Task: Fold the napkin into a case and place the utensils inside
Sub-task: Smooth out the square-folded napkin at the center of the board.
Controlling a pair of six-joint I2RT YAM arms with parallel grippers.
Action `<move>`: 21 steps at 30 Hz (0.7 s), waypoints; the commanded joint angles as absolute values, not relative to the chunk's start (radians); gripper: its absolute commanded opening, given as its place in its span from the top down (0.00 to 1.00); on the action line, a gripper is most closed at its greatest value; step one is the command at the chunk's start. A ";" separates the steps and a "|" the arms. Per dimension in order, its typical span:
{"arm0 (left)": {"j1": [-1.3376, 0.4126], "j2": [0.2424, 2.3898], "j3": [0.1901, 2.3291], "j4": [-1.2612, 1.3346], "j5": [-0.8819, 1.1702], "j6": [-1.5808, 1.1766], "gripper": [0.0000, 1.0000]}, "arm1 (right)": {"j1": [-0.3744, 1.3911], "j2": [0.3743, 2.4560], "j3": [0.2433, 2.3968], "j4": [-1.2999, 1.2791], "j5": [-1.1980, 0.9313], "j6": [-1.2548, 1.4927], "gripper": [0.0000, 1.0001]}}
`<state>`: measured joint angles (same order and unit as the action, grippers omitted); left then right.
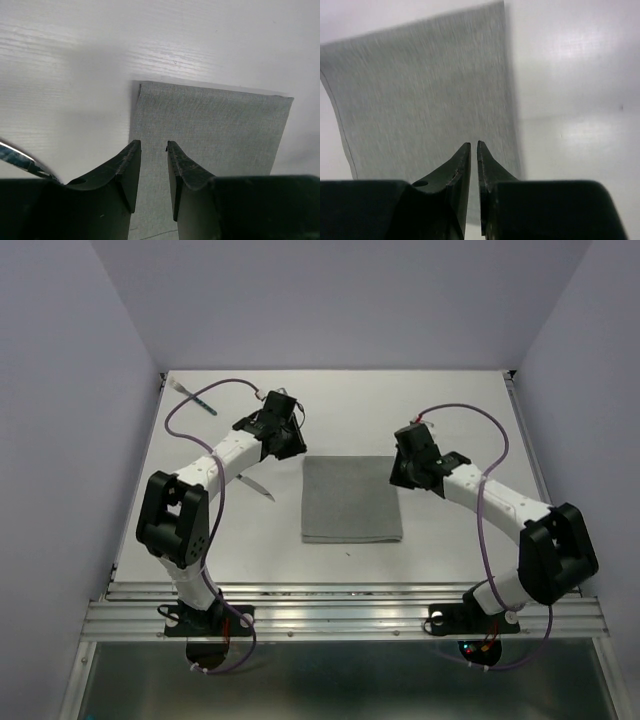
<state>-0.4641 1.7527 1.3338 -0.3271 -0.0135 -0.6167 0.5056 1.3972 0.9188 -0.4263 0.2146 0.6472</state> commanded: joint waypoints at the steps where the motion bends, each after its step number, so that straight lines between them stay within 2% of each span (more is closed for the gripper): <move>1: -0.463 1.634 1.299 -0.362 -0.061 -0.601 0.61 | 0.463 1.563 1.092 -0.384 0.287 0.571 0.84; 6: -0.456 1.565 1.244 -0.393 -0.084 -0.600 0.61 | 0.433 1.797 1.277 -0.376 0.275 0.537 0.85; 12: -0.451 1.482 1.181 -0.411 -0.087 -0.606 0.61 | 0.422 1.954 1.367 -0.379 0.249 0.519 0.85; 16: -0.448 1.396 1.160 -0.443 -0.101 -0.609 0.60 | 0.422 1.918 1.345 -0.380 0.222 0.514 0.85; 21: -0.439 1.322 1.138 -0.466 -0.110 -0.615 0.60 | 0.489 1.737 1.299 -0.368 0.201 0.482 0.81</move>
